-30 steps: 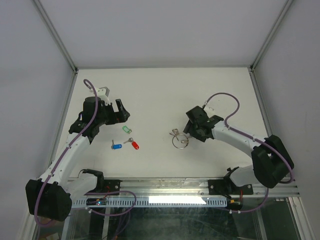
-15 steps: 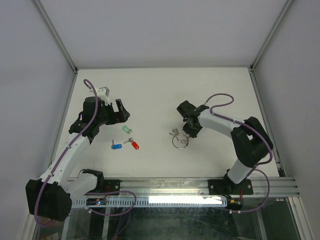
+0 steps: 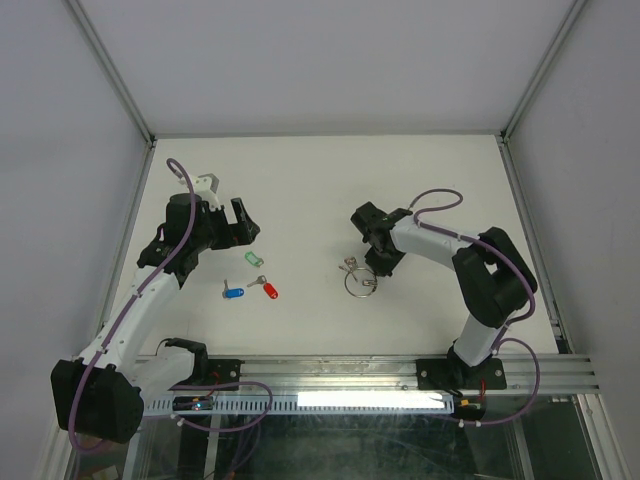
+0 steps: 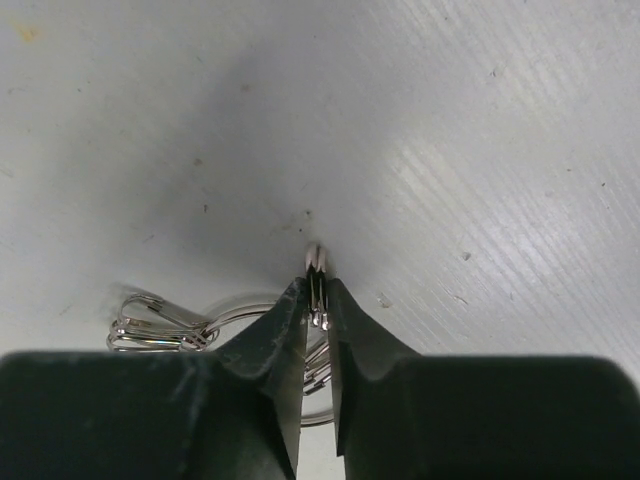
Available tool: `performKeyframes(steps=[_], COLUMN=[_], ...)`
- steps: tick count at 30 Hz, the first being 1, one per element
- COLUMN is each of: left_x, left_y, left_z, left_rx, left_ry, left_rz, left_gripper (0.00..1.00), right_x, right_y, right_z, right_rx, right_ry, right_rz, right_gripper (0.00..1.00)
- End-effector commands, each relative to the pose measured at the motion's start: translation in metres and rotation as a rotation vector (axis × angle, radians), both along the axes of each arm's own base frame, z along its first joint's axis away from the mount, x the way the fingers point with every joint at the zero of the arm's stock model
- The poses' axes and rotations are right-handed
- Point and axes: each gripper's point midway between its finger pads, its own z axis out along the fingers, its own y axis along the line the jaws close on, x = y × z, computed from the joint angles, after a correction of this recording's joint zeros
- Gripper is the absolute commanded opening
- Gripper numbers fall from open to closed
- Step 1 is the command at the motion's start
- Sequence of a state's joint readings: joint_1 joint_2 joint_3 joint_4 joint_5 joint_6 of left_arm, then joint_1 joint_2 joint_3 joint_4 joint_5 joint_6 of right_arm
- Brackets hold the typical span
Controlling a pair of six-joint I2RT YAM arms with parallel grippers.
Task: Put the keys on the keyring
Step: Pick up the keyring from the center of the board.
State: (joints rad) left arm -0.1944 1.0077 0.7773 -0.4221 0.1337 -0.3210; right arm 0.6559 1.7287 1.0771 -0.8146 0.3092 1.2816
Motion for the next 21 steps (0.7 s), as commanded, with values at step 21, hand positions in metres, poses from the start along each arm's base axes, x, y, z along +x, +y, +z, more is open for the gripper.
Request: performKeyframes(steps=[21], left_x=[-0.006], left_y=[-0.040], left_z=[0.074], left_rx=[-0.153], left_ry=[-0.313], left_rz=[-0.182], left_gripper=[0.98], right_x=[0.012], right_y=[0.087], right_z=[0.130], right_rx=[0.361], right_ry=[-0.633], right_rz=[1.010], right_gripper=[0.00])
